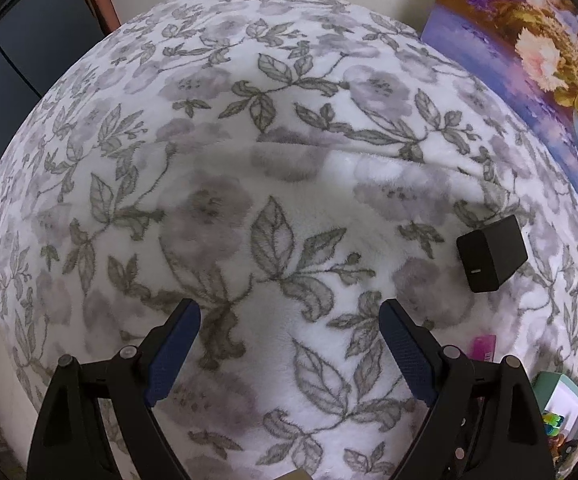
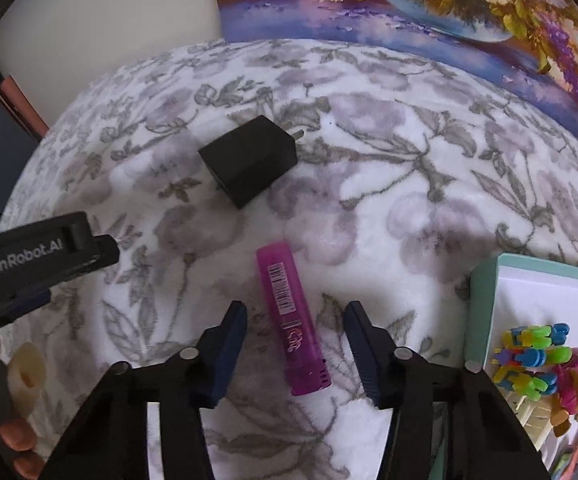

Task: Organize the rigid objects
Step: 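Grasp the pink lighter with the right gripper while the left grasps the black plug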

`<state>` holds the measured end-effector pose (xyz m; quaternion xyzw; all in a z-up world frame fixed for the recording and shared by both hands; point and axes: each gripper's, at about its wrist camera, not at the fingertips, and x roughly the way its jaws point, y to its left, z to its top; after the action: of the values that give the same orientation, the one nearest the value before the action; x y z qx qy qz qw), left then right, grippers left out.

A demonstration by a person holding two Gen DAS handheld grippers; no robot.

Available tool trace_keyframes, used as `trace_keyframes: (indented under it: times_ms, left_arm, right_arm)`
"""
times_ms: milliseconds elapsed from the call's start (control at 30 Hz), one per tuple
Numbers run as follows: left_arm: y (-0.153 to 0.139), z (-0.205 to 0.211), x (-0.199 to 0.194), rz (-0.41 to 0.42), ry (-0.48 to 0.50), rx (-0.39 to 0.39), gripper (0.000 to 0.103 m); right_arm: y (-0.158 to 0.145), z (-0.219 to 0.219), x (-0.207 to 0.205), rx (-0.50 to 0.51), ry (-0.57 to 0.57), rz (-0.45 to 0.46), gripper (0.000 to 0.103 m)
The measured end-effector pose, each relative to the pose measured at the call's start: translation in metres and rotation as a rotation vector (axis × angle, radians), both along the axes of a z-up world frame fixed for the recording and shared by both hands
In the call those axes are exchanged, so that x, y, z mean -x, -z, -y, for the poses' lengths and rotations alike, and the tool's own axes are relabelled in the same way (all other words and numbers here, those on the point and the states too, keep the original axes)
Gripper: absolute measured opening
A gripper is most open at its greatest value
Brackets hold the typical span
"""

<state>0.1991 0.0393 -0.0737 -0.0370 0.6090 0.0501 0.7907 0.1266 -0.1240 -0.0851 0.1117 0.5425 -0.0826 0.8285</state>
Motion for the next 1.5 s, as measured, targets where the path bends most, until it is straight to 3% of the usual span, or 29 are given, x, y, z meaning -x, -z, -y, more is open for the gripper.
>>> trace_keyframes:
  times_ms: [200, 533, 1033, 1500]
  left_arm:
    - [0.006, 0.012, -0.001, -0.004, 0.035, -0.024, 0.091]
    - [0.006, 0.026, 0.005, 0.0, 0.065, -0.011, 0.091]
    - [-0.019, 0.059, 0.001, 0.084, 0.12, 0.069, 0.091]
    - [-0.014, 0.107, -0.017, 0.148, 0.254, 0.139, 0.091]
  right_arm:
    - [0.001, -0.003, -0.001, 0.06, -0.004, -0.002, 0.039]
    - [-0.002, 0.013, 0.002, 0.021, 0.049, 0.013, 0.023]
    - [-0.007, 0.04, 0.004, -0.037, 0.127, 0.076, 0.021]
    - [-0.038, 0.08, 0.012, -0.098, 0.207, 0.195, 0.021]
